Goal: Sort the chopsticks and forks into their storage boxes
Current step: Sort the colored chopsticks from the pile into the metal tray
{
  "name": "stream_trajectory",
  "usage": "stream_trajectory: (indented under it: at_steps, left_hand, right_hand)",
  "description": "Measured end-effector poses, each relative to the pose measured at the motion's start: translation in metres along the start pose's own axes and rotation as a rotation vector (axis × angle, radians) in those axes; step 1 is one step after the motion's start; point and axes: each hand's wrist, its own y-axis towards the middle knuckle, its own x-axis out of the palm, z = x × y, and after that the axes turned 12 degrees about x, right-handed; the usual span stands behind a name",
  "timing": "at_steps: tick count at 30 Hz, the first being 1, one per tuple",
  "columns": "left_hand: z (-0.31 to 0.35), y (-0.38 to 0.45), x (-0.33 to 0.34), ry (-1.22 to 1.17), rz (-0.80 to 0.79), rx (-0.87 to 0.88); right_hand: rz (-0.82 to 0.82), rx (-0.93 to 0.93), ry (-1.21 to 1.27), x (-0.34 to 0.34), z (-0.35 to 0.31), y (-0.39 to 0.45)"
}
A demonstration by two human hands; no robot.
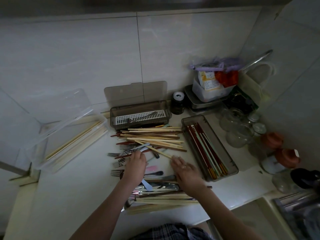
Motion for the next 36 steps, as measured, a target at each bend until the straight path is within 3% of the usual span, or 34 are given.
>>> stream_trajectory:
  at_steps: [5, 9, 12, 17, 25, 29, 36]
  left_hand:
    - [0.000, -0.008, -0.009, 0.000, 0.010, -0.043]
    - [0.002, -0.011, -0.016, -0.196, 0.092, -0.066]
    - [0.009, -0.008, -0.014, -0.120, 0.007, -0.002]
    - [0.019, 0.004, -0.008, -0.105, -0.103, -0.044]
    - [0.034, 0.004, -0.022, -0.018, -0.206, 0.083]
    - [0.041, 0.001, -0.040, -0.236, -0.148, 0.102]
    - [0.039, 0.013, -0.072, -0.558, -0.181, 0.174]
  right_hand:
    - [-0.041, 0.122, 0.055, -0.006, 0.008, 0.014]
    - [-0.055, 0.151, 0.064, -0.011, 0.006, 0.024]
    - [-0.052, 0.155, 0.096, -0.009, 0.003, 0.024]
    - [-0.059, 0.149, 0.097, -0.004, 0.002, 0.016]
    - [0.152, -0.011, 0.097, -0.002, -0.019, 0.005]
    - [0.259, -0.104, 0.156, -0.001, -0.028, 0.009]
    - [0.294, -0.057, 0.362, -0.013, -0.007, 0.011]
